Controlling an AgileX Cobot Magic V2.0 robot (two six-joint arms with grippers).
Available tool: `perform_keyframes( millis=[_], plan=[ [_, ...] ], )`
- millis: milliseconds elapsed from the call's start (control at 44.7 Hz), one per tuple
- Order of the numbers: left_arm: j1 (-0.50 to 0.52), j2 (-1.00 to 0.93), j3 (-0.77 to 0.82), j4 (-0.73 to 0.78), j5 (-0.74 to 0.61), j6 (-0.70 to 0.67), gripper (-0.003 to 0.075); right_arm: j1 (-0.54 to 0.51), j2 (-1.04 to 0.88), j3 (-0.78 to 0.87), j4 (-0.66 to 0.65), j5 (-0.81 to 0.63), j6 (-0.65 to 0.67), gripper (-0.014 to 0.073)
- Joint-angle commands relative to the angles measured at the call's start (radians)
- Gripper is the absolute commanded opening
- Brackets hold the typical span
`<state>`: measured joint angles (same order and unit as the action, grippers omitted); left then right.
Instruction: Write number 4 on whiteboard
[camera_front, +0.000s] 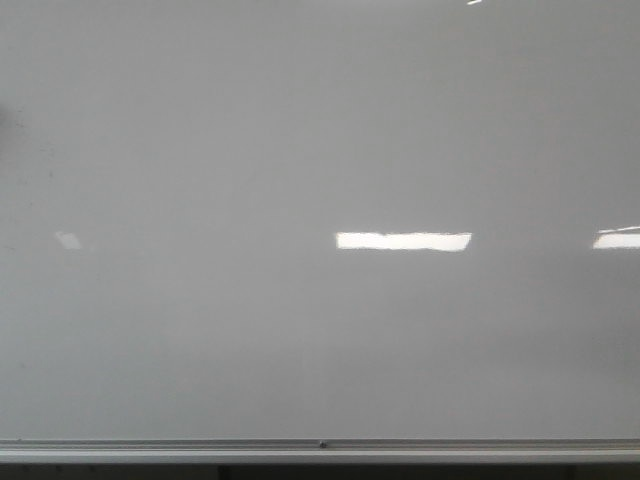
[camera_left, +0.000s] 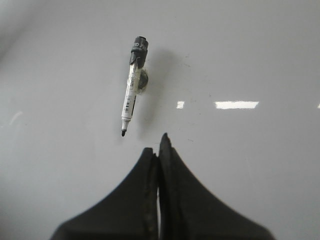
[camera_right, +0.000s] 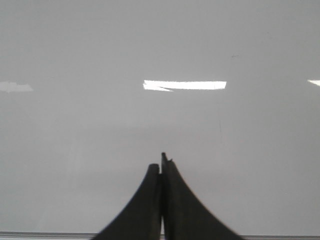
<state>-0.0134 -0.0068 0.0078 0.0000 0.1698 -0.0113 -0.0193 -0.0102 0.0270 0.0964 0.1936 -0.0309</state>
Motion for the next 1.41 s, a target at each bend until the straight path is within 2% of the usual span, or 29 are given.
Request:
perform_keyframes(
  millis=[0,1030,1276,1388],
  plan=[
    [0.002,-0.011,0.003,-0.008,-0.086,-0.005,-0.002,-0.001,-0.019,-0.015,-0.008,-0.077,-0.002,-0.0069],
    [0.002,-0.011,0.003,0.0,-0.086,-0.005,-0.002,-0.001,-0.019,-0.015,-0.008,-0.078,-0.002,-0.0069],
    [0.002,-0.011,0.003,0.0,-0.124,-0.005,-0.002,-0.001,-0.019,-0.015,-0.005,-0.11,-0.002,-0.0069],
    [0.002,-0.011,0.003,0.0,-0.212,-0.005,-0.002,-0.001,-0.019,-0.024,-0.005,-0.161,-0.002,-0.0069]
  ],
)
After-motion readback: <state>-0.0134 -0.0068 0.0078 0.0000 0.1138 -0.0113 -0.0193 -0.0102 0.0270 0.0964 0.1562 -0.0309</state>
